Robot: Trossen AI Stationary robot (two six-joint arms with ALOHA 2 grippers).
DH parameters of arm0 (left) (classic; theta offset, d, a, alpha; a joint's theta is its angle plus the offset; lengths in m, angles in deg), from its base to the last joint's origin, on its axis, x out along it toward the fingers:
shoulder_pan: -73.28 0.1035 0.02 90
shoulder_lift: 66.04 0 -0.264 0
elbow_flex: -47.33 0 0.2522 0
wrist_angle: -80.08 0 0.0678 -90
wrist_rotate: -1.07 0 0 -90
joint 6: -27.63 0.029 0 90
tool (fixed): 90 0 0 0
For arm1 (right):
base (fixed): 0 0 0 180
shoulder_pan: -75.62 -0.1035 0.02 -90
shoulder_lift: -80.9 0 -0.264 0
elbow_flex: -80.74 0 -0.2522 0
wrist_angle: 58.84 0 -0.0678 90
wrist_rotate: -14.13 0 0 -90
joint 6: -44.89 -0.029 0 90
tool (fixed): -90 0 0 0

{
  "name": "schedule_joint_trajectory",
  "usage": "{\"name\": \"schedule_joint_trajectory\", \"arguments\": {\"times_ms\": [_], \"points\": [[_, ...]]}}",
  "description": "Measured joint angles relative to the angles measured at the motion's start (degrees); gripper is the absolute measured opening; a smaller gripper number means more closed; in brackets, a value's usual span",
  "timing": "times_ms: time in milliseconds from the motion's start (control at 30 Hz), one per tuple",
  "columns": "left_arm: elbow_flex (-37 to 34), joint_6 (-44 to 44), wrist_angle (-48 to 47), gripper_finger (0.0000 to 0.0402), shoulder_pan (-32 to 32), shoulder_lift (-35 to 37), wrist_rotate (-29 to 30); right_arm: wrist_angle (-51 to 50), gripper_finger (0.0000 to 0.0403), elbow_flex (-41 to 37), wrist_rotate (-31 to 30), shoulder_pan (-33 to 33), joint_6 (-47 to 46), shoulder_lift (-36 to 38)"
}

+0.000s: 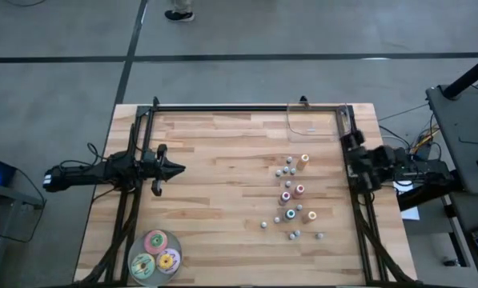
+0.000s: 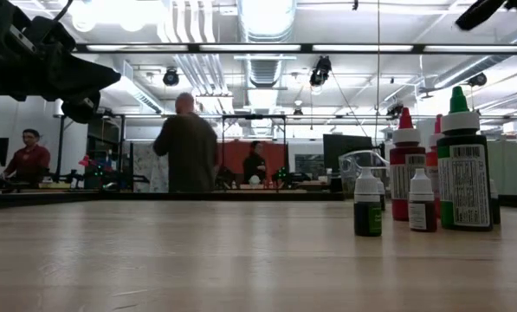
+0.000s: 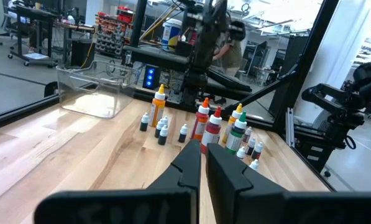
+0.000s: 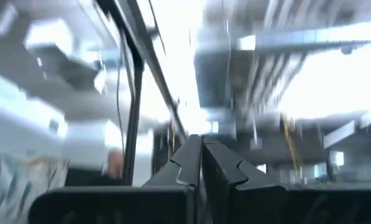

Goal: Pick & Place food coloring
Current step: Put the top yellow big food coloring bottle into the bin

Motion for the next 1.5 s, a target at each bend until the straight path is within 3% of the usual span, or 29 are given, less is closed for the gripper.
{"name": "schedule_joint_trajectory", "arguments": {"times_ms": [200, 433, 700, 1033, 1500], "points": [[-0.02, 0.00, 0.00, 0.0000, 0.00, 0.00, 0.00, 12.96, 0.0009, 0.87, -5.37, -0.01, -0.86, 0.00], [-0.01, 0.00, 0.00, 0.0000, 0.00, 0.00, -0.01, 12.36, 0.0009, 8.92, -7.05, 0.00, 2.35, -0.79], [0.00, -0.01, 0.00, 0.0000, 0.00, 0.00, 0.00, 10.48, 0.0009, 23.22, -7.37, -0.01, 3.31, -5.12], [-0.02, 0.01, 0.00, 0.0000, 0.00, 0.00, 0.00, 1.59, 0.0009, 43.02, -7.41, -0.01, 3.51, -15.67], [-0.01, 0.01, 0.00, 0.0000, 0.00, 0.00, 0.00, -23.45, 0.0009, 67.73, -7.41, -0.01, 3.27, -30.53]]}}
